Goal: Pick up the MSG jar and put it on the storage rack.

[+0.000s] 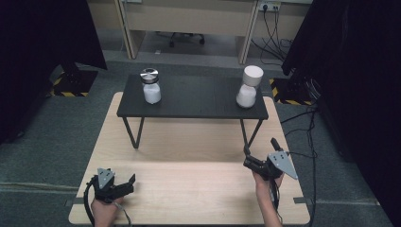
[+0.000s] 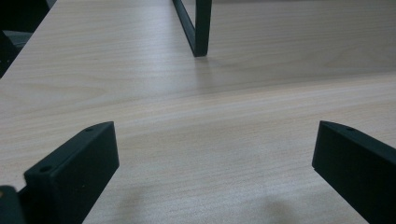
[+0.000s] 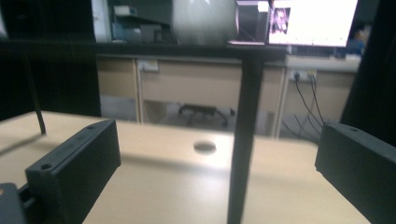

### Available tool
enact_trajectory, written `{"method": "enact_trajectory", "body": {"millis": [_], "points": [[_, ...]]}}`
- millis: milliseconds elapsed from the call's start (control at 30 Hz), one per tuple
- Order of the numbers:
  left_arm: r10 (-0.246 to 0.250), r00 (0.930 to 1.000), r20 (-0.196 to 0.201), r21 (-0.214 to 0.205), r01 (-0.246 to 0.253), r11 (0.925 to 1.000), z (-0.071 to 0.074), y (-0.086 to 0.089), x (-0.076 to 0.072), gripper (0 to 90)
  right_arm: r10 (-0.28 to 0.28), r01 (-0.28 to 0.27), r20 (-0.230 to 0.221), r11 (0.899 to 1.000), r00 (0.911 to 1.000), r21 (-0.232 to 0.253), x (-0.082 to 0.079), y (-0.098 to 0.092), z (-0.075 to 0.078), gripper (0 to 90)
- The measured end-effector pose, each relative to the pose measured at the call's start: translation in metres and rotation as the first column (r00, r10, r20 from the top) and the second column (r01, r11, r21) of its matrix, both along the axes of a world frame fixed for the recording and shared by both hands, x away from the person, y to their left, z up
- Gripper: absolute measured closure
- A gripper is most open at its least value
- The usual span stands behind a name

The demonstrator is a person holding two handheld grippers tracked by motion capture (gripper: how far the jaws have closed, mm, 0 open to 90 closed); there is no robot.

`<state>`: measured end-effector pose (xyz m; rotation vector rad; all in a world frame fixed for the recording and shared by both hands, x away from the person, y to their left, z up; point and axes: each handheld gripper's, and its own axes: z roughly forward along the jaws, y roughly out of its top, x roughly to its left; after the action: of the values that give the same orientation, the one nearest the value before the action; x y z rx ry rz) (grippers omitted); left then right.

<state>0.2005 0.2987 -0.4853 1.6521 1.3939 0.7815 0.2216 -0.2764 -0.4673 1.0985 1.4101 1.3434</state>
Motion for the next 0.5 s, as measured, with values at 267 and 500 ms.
{"method": "enact_trajectory", "body": {"millis": [267,500], "points": [[0.002,1.0000,-0.003,0.006,-0.002,1.0000,0.000,-0.001,0.000,0.0,-0.044,0.040,-0.125,0.999,0.9912,-0.034,-0.018,-0.009,-0.041,0.3],[0.006,0.9999,-0.008,0.016,-0.006,0.9999,0.001,-0.003,0.001,0.0,-0.064,0.062,-0.184,0.998,0.9808,-0.022,-0.023,-0.014,-0.053,0.3]]}}
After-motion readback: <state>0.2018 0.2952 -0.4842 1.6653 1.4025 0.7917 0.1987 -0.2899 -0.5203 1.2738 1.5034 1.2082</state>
